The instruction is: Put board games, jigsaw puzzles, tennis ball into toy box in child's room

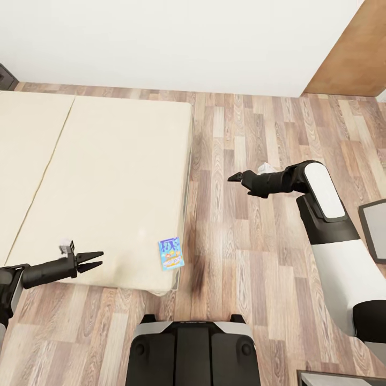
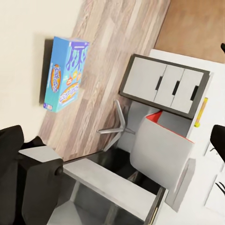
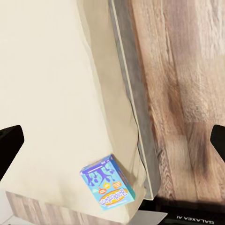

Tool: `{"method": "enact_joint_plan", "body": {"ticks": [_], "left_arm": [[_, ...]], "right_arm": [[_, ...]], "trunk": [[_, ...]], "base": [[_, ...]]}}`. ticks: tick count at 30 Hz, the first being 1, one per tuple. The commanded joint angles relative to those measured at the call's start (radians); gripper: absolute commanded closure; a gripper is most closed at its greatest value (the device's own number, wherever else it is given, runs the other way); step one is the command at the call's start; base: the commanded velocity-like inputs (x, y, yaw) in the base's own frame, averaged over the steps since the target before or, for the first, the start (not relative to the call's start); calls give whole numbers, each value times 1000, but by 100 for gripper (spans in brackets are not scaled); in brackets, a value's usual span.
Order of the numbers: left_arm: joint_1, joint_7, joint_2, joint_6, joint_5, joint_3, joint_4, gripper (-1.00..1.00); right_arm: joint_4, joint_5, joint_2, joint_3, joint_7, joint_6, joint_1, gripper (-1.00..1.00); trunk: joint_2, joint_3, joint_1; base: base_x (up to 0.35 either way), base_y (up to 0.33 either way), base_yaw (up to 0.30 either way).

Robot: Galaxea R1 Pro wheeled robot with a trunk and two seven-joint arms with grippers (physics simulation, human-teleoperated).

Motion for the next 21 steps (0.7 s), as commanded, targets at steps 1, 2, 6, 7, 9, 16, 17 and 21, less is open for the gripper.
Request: {"method": "enact_joint_plan", "body": {"ticks": [1,2,6,7,9,16,17,21], "left_arm": [[-1,-9,-1,10,-11,2,-1,-100],[-1,-9,-1,10,-11,2,-1,-100],[-1,-9,-1,11,-11,2,-1,-100],[-1,-9,-1,11,-11,2,-1,-100],[-1,-9,-1,11,-11,2,-1,-100],[-1,-9,-1,11,-11,2,-1,-100],[-1,-9,-1,11,-11,2,-1,-100],[-1,-9,-1,11,-11,2,-1,-100]], "right_arm": [[-1,-9,-1,2,-10,1,-1,-100],[-1,-9,-1,2,-10,1,-1,-100],[-1,-8,-1,3,-10,1,-1,-100],[-1,-8,-1,3,-10,1,-1,-100],[-1,-8,-1,3,-10,1,-1,-100],[-1,-7,-1,3,-10,1,-1,-100],[-1,-7,-1,3,-10,1,-1,-100],[-1,-6,-1,4,-10,1,-1,-100]], "trunk": [[-2,1,1],[-2,2,1],[-2,9,1],[-2,10,1],[-2,14,1],[-2,25,1],[-2,27,1],[-2,33,1]], "base": [[0,0,0],[0,0,0],[0,0,0],[0,0,0],[0,0,0],[0,0,0],[0,0,0],[0,0,0]]}}
